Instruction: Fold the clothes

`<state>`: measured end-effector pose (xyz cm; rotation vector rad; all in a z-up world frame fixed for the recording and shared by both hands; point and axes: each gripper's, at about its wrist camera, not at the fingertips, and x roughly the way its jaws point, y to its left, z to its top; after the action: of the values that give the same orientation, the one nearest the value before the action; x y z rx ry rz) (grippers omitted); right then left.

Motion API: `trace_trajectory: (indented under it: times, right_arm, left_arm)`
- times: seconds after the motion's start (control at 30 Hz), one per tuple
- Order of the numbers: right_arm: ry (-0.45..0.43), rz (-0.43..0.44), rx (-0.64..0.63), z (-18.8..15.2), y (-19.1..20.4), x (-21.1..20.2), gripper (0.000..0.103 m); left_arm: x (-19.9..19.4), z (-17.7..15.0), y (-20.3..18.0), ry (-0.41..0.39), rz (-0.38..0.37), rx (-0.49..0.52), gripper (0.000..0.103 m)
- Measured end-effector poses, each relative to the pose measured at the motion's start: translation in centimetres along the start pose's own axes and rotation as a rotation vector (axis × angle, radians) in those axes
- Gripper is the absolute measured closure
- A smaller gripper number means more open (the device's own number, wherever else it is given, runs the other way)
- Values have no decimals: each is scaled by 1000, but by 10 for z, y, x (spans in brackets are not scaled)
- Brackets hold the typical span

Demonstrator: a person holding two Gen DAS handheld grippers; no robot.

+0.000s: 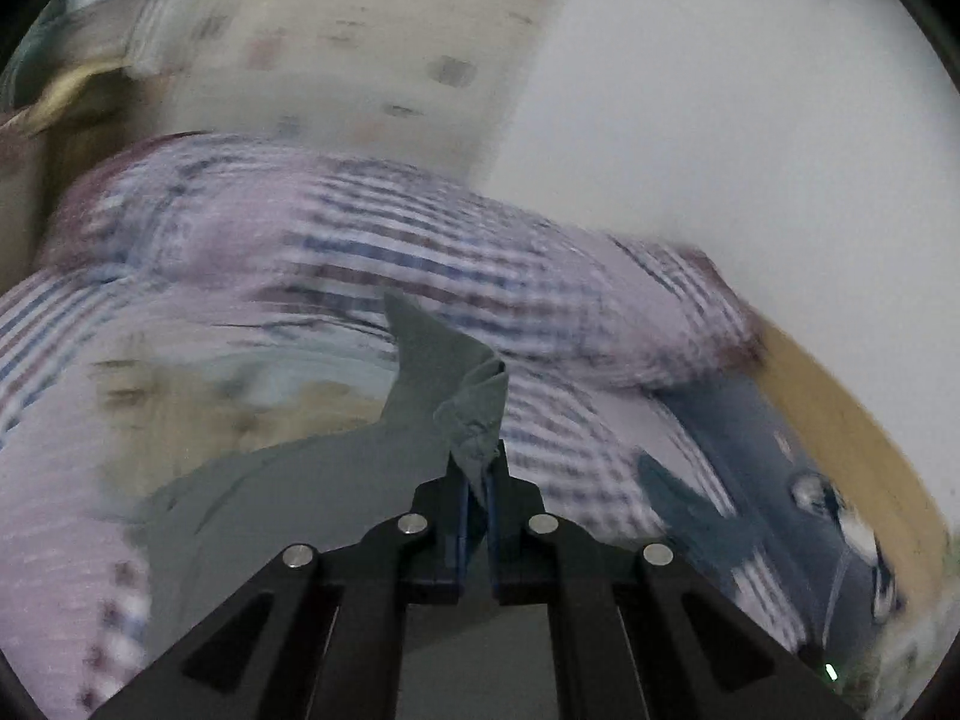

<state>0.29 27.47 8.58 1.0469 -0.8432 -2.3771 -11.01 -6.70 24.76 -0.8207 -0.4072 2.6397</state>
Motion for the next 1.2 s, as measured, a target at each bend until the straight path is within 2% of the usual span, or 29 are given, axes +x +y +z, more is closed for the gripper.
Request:
trace_trajectory:
  times: [0.1, 0.2, 0.3, 0.37, 0.43, 0.53, 0.6, 0.67, 0.73, 0.8, 0.9, 0.93, 1.0, 1.07, 1.2]
  right_arm:
    - [-4, 50, 142, 10, -36, -3, 54]
    - [-55, 121, 252, 21, -63, -12, 54]
    - [-76, 175, 349, 28, -88, -12, 54]
    - [-70, 194, 415, 27, -104, -6, 54]
    - [-59, 208, 461, 25, -113, 1, 54]
    - [-22, 214, 480, 24, -118, 15, 54]
    - [4, 213, 462, 24, -115, 25, 54]
    - [14, 198, 442, 25, -112, 33, 53]
    - [21, 181, 430, 26, -110, 42, 53]
    - [21, 167, 427, 27, -110, 47, 53]
    - [13, 150, 417, 28, -109, 49, 53]
    - [10, 143, 410, 28, -108, 49, 53]
    - [10, 134, 387, 29, -104, 49, 53]
    - [12, 127, 362, 29, -99, 51, 53]
    - [31, 68, 303, 29, -88, 57, 54]
  left_arm:
    - [52, -28, -75, 103, -71, 84, 100]
    - [110, -77, -127, 226, -85, 142, 100]
    - [157, -125, -148, 343, -57, 168, 100]
    - [176, -150, -151, 391, -35, 168, 100]
    - [187, -165, -150, 421, -17, 158, 100]
    - [190, -181, -146, 459, -43, 131, 96]
    - [189, -187, -144, 488, -77, 114, 85]
    - [179, -192, -139, 509, -125, 98, 51]
    - [158, -194, -132, 500, -139, 109, 39]
    - [131, -195, -123, 470, -146, 130, 39]
    - [78, -187, -90, 365, -89, 154, 32]
    - [58, -183, -71, 309, -44, 157, 27]
    - [27, -176, -37, 224, 48, 153, 26]
    - [0, -169, 4, 153, 183, 138, 26]
    - [-30, -171, 63, 112, 404, 151, 26]
